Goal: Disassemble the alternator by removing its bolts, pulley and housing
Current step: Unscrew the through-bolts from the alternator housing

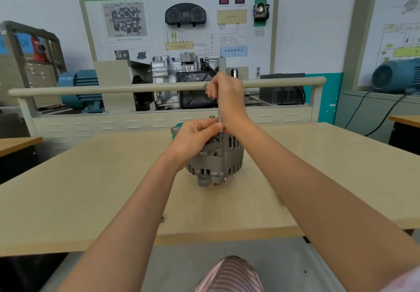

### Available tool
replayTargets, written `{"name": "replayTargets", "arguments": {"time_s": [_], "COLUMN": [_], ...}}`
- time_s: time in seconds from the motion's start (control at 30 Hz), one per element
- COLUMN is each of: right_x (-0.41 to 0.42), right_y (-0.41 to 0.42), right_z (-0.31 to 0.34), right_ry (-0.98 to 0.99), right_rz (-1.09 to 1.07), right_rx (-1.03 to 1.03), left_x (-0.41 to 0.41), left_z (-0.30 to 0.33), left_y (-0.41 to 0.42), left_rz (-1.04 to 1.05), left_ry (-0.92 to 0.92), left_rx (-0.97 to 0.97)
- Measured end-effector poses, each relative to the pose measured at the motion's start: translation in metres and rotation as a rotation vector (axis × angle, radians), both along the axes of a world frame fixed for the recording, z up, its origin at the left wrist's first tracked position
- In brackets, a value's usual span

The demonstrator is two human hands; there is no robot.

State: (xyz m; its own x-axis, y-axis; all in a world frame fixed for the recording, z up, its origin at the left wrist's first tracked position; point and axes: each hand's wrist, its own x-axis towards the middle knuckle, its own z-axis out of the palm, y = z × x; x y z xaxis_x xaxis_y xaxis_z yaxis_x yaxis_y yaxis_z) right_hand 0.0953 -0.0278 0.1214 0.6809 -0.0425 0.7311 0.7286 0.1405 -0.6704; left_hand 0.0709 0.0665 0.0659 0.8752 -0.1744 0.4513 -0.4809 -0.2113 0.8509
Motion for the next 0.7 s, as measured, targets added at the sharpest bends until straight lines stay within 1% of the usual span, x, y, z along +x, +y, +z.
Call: {"name": "replayTargets", "arguments": {"time_s": [0.03, 0.07, 0.1, 0.13, 0.17, 0.2, 0.23, 0.27, 0.33, 0.4, 0.47, 0.53, 0.57, 0.63, 0.67, 0.7], "right_x": [0.0, -0.001, 0.0, 0.0, -0.001, -0.001, -0.001, -0.002, -0.004, -0.006, -0.008, -0.004, -0.001, 0.001, 0.0, -0.002], "right_y": [-0.001, -0.001, 0.0, 0.003, 0.006, 0.01, 0.013, 0.016, 0.017, 0.016, 0.014, 0.009, 0.006, 0.004, 0.005, 0.006], "right_z": [-0.003, -0.007, -0.011, -0.015, -0.019, -0.022, -0.023, -0.023, -0.018, -0.011, -0.001, 0.006, 0.009, 0.012, 0.011, 0.01], "right_ry": [-0.055, -0.13, -0.2, -0.246, -0.265, -0.266, -0.256, -0.237, -0.219, -0.167, -0.011, 0.123, 0.173, 0.203, 0.213, 0.204], "right_rz": [-0.101, -0.248, -0.445, -0.685, -0.898, -1.036, -1.093, -1.083, -0.909, -0.583, -0.218, 0.032, 0.104, 0.187, 0.188, 0.145], "right_rx": [-0.045, -0.149, -0.29, -0.435, -0.562, -0.647, -0.68, -0.657, -0.479, -0.241, 0.013, 0.173, 0.215, 0.286, 0.297, 0.278], "left_x": [0.0, 0.0, 0.001, 0.001, 0.002, 0.003, 0.002, 0.001, 0.0, 0.0, 0.001, 0.001, 0.0, 0.0, 0.0, 0.0], "left_z": [0.0, 0.0, -0.001, -0.001, -0.002, -0.002, -0.003, -0.003, -0.002, -0.002, -0.001, -0.001, -0.001, -0.001, -0.001, -0.001], "left_y": [-0.001, -0.001, 0.0, 0.0, 0.0, 0.0, 0.0, -0.001, -0.002, -0.003, -0.004, -0.004, -0.003, -0.003, -0.004, -0.004], "left_rz": [0.011, 0.024, 0.044, 0.074, 0.111, 0.144, 0.165, 0.174, 0.165, 0.127, 0.079, 0.053, 0.043, 0.031, 0.039, 0.056], "left_ry": [-0.01, -0.016, -0.022, -0.028, -0.031, -0.029, -0.023, -0.017, -0.022, -0.026, -0.022, -0.022, -0.021, -0.018, -0.019, -0.022], "left_rx": [0.008, 0.012, 0.011, 0.009, 0.013, 0.024, 0.037, 0.042, 0.045, 0.057, 0.075, 0.079, 0.074, 0.054, 0.043, 0.036]}}
